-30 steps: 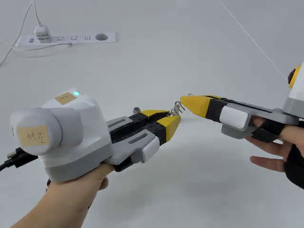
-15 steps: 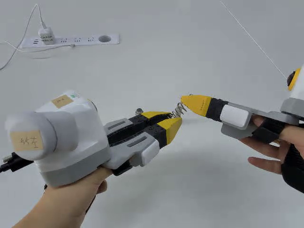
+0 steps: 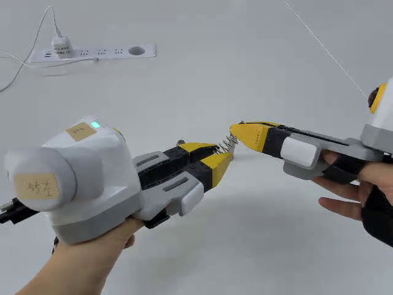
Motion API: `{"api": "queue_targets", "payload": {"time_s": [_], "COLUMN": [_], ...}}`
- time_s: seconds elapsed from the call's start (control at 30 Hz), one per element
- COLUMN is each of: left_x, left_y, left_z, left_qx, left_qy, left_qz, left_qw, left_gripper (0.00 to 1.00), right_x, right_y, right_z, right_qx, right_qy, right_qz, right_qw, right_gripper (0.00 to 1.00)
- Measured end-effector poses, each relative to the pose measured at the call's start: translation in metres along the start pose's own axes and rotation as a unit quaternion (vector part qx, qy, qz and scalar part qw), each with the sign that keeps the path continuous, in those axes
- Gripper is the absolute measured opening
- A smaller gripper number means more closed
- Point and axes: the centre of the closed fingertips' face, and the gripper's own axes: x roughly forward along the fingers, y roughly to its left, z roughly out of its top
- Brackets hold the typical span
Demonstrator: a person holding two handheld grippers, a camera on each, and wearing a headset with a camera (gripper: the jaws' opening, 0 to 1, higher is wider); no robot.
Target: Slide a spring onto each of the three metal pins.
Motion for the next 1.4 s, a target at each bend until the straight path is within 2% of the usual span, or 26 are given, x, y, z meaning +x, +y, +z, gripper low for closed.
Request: {"api": "queue_targets", "payload": {"time_s": [0.17,0.33,0.43,0.5,0.7,0.93,1.2,1.4], "left_x": [-0.003,-0.008,-0.012,-0.014,-0.025,-0.035,-0.046,-0.052], "left_y": [0.003,0.008,0.014,0.017,0.032,0.04,0.051,0.058], "left_z": [-0.004,-0.009,-0.012,-0.013,-0.018,-0.019,-0.018,-0.016], "left_qx": [0.036,0.052,0.074,0.081,0.111,0.112,0.105,0.098], "left_qy": [0.019,0.033,0.045,0.053,0.076,0.078,0.075,0.071], "left_qz": [0.011,0.023,0.037,0.041,0.075,0.096,0.124,0.14], "left_qw": [0.9991,0.9978,0.9955,0.9945,0.988,0.986,0.9839,0.9827], "left_gripper": [0.11,0.15,0.19,0.21,0.28,0.38,0.52,0.58], "right_x": [0.0,-0.001,-0.001,-0.001,-0.001,0.0,0.004,0.007], "right_y": [-0.004,-0.009,-0.015,-0.016,-0.024,-0.03,-0.035,-0.04], "right_z": [0.005,0.01,0.012,0.014,0.018,0.017,0.02,0.02], "right_qx": [-0.015,-0.039,-0.06,-0.061,-0.088,-0.115,-0.141,-0.171], "right_qy": [-0.005,-0.005,-0.004,-0.006,-0.009,0.002,0.004,0.014], "right_qz": [-0.01,-0.023,-0.037,-0.038,-0.058,-0.071,-0.083,-0.091], "right_qw": [0.9998,0.999,0.9975,0.9974,0.9944,0.9909,0.9865,0.9809], "right_gripper": [0.12,0.12,0.12,0.12,0.12,0.12,0.12,0.12]}}
